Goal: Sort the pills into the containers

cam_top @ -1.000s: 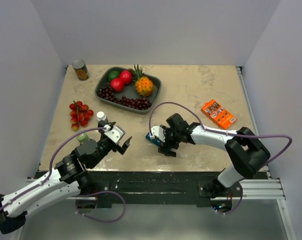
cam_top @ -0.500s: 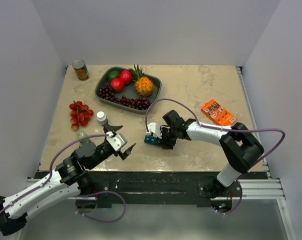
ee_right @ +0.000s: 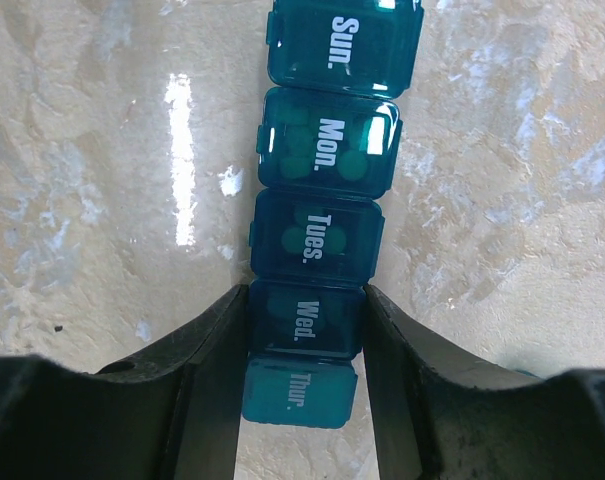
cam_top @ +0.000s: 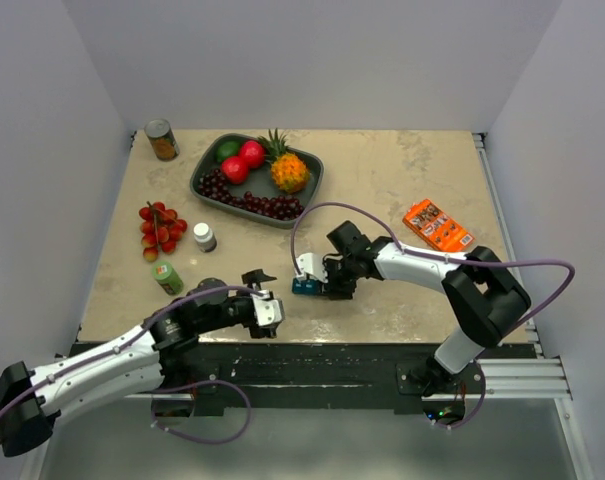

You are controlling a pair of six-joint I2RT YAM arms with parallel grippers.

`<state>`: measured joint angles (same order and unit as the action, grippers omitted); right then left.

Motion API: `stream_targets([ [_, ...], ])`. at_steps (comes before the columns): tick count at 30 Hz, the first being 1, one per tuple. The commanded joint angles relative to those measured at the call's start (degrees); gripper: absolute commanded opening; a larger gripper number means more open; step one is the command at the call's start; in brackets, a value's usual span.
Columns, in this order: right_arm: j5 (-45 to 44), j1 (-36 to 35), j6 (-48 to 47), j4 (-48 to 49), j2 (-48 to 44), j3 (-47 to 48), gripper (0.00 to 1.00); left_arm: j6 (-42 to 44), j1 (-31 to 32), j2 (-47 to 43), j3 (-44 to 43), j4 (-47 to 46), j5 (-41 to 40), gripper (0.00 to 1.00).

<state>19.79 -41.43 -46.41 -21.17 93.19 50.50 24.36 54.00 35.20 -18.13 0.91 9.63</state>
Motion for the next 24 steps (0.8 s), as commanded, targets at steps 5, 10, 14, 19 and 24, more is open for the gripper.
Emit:
stream_targets([
  [5, 2.5, -0.2, -4.4, -2.8, -1.6, -0.2, 0.29, 11.9, -0.5, 12.9, -3.8, -4.8, 4.8, 0.96],
  [10, 5.0, -0.3, -5.6, -3.4, -2.6, -0.8, 0.28, 12.6, -2.6, 20.8, -5.5, -9.3, 7.7, 0.95],
  [14, 6.7, -0.3, -6.4, -4.1, -2.8, -0.9, 0.28, 10.5, -4.9, 23.6, -5.2, -15.0, 10.7, 0.94],
  [19, 8.9, -0.4, -6.2, -5.0, -2.8, -0.4, 0.27, 9.7, -5.9, 27.5, -4.5, -18.5, 12.5, 0.91],
  [24, 11.6, -0.4, -6.1, -6.1, -3.4, 0.5, 0.27, 9.3, -5.8, 29.7, -4.1, -21.5, 12.5, 0.91],
])
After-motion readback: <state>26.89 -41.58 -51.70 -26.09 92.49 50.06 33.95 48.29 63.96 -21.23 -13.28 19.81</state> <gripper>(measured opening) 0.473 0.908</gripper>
